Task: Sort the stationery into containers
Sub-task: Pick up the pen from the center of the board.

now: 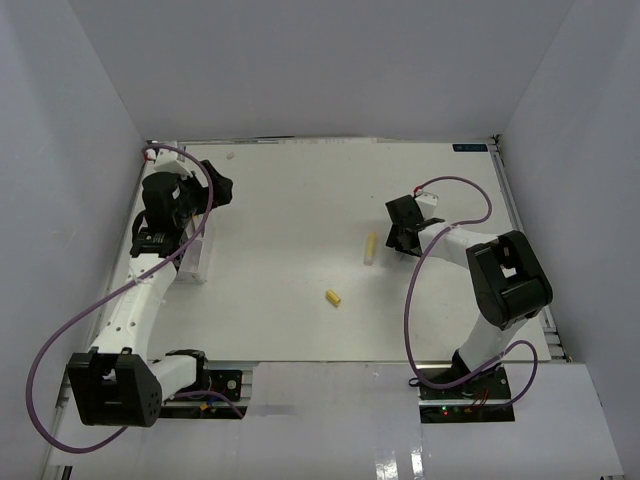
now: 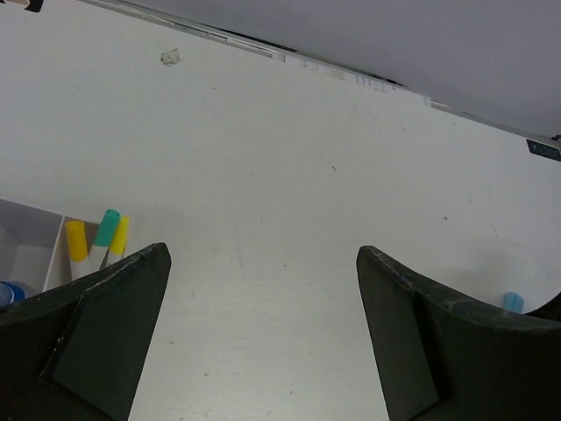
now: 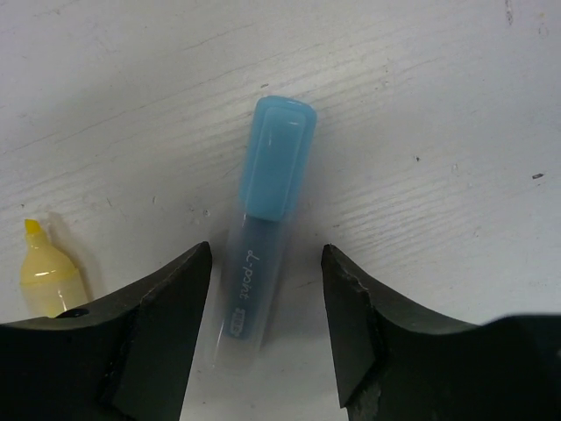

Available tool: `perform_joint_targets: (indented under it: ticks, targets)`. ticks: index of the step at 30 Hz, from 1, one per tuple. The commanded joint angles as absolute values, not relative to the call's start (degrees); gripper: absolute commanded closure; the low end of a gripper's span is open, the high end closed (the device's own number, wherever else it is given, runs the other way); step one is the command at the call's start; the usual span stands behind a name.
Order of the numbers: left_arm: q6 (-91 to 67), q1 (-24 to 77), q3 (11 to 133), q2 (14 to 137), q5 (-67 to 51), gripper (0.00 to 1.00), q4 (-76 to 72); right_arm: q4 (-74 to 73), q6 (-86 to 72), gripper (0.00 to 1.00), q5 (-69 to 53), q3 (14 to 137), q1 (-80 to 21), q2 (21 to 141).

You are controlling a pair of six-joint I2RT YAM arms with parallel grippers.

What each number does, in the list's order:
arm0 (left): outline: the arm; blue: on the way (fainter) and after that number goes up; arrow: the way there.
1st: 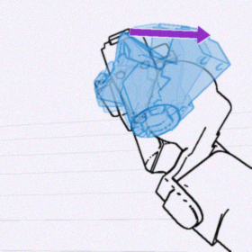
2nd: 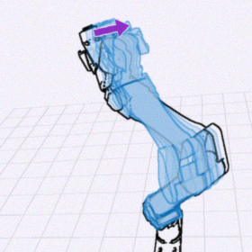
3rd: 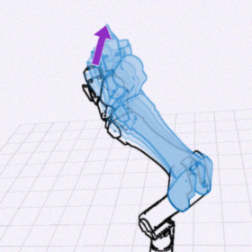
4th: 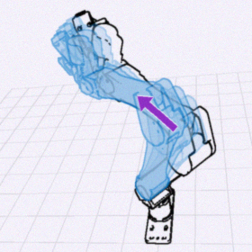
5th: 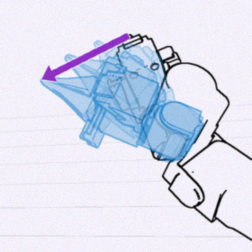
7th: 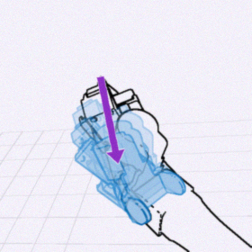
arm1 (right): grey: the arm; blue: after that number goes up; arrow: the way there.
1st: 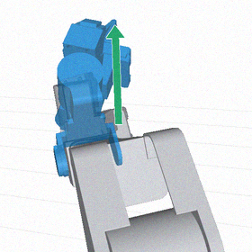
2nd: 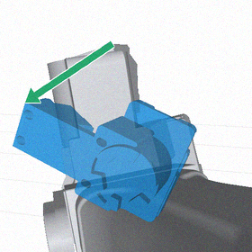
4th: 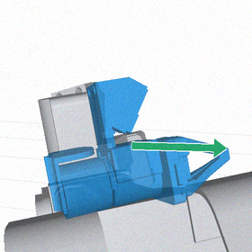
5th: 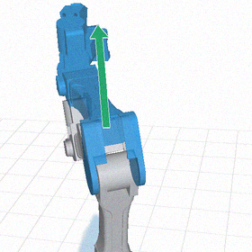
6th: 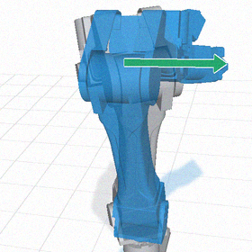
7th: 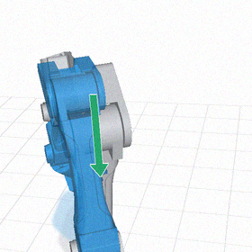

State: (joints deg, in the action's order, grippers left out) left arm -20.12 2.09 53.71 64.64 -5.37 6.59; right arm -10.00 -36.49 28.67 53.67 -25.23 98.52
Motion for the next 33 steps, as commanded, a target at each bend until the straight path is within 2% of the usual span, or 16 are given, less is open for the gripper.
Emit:
perform_joint_targets:
  ticks: [1, 7, 9, 11, 12, 14, 19, 25, 33]
  targets:
    - [-22.7, 1.8, 53.0, 63.9, -9.0, 0.02, 4.5, -11.6, -39.0, 0.42, 28.5, 52.7, -25.2, 100.2]
    - [-26.0, 2.5, 50.9, 63.6, -16.2, 0.02, 3.3, -12.7, -39.1, 0.59, 29.2, 51.0, -25.1, 97.6]
    - [-28.4, 2.8, 49.7, 63.5, -21.1, 0.02, 3.5, -12.6, -38.2, 0.70, 29.9, 49.5, -25.2, 95.1]
    - [-30.2, 3.6, 49.0, 62.9, -24.6, 0.02, 3.7, -12.1, -37.1, 0.72, 30.1, 48.0, -25.2, 92.0]
    - [-31.1, 4.1, 49.0, 62.6, -26.6, 0.02, 3.7, -11.2, -36.4, 0.79, 30.0, 46.4, -25.2, 91.0]
    - [-33.2, 6.8, 48.4, 61.2, -27.3, 0.02, 4.0, -10.3, -33.6, 0.82, 28.7, 44.8, -25.6, 87.5]
    - [-36.6, 18.6, 48.3, 60.2, -23.9, 0.02, 3.8, -5.5, -27.1, 0.82, 26.3, 39.3, -28.8, 79.3]
    - [-39.8, 29.9, 51.1, 66.0, -21.0, 0.02, 2.8, 2.2, -19.1, 0.83, 19.8, 33.9, -35.4, 63.8]
    - [-43.3, 39.4, 55.5, 72.2, -14.3, 0.02, 0.5, 15.3, -10.8, 0.78, 7.9, 28.6, -42.3, 51.9]
